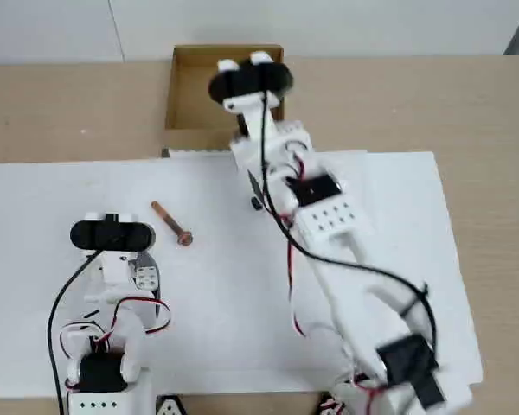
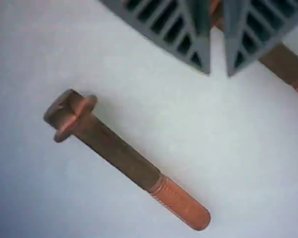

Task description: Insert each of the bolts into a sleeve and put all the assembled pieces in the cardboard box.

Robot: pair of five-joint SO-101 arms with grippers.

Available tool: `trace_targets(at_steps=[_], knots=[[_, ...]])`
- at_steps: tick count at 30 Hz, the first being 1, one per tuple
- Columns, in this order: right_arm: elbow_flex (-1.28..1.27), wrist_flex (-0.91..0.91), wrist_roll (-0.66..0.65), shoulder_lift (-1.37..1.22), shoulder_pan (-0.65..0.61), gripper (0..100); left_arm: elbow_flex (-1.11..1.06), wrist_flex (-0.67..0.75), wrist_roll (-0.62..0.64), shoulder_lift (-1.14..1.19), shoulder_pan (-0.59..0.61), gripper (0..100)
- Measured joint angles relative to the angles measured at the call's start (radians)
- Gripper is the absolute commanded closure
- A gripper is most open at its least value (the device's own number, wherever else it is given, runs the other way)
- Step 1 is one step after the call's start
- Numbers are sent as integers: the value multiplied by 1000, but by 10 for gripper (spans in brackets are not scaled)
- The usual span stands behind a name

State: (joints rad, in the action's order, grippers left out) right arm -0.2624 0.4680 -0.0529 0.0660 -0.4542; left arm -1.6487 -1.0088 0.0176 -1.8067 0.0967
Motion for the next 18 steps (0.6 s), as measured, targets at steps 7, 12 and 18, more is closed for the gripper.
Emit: trace_targets(at_steps=[7,12,18], knots=[[321,-48,-14,-302,0,995,0,0,0,0,0,994],[554,-66,-17,-506,0,995,0,0,0,0,0,994],[779,-69,-17,-723,0,943,0,0,0,0,0,994]])
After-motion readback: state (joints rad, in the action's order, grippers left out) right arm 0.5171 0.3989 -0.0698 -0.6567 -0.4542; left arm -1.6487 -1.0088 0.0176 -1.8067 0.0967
